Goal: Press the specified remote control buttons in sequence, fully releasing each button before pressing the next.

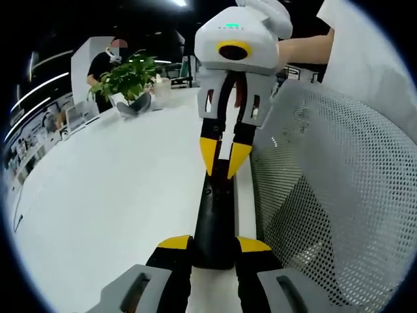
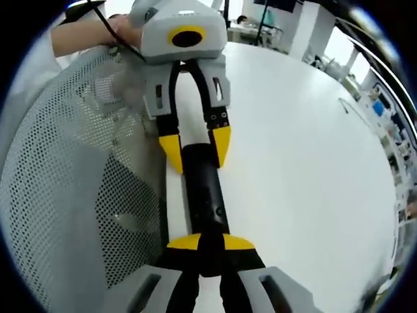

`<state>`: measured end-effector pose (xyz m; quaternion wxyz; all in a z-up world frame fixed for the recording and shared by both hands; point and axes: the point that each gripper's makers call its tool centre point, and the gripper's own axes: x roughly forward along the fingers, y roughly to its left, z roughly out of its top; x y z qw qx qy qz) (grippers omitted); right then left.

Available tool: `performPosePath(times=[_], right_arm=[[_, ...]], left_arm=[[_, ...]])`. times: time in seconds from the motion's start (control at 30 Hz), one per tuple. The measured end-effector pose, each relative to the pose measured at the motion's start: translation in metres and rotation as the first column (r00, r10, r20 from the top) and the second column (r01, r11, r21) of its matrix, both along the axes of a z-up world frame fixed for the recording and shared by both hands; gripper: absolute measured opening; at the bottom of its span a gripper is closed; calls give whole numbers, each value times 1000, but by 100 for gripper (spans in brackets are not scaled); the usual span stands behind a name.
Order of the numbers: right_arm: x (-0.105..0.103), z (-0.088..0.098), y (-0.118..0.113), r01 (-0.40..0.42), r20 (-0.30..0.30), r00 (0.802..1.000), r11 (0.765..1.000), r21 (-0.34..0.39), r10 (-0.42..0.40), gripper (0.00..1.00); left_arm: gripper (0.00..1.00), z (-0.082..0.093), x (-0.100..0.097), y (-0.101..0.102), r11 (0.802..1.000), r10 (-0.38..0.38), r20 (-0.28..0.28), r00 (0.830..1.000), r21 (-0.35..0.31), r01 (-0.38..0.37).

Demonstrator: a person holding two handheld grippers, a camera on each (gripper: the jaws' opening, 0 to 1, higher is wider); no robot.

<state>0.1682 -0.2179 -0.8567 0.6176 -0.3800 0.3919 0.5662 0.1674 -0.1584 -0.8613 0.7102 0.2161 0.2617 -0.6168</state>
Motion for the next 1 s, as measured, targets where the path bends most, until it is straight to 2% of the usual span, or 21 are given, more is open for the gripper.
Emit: performPosePath(times=[0.3,0.43,0.5,0.53,0.73,0.9,1.0], right_arm=[[-1,-2,-1,-9,-27,1000,1000,-2,8,6],[-2,-3,0,-106,-31,994,991,-84,103,6],[-2,-3,2,-78,-38,996,993,-93,75,6],[-3,-3,1,-114,-21,993,988,-108,112,6],[-3,-3,-1,-108,-11,994,990,-90,107,6],[-2,-2,-2,-55,-15,998,997,-46,55,6],[-2,-1,-2,-66,-1,998,997,-42,66,7]], left_arm=[[25,-1,-1,0,1000,-4,-2,1000,-2,4],[25,-1,-1,0,1000,-14,-2,1000,1,14],[25,0,-2,0,1000,-18,-3,1000,1,18],[25,-1,-1,0,1000,-19,-2,1000,2,19],[25,-1,-2,-1,1000,-28,-4,1000,3,28],[25,-1,-2,-2,1000,-31,-4,999,2,31],[25,-1,-2,-2,1000,-31,-4,1000,0,31]])
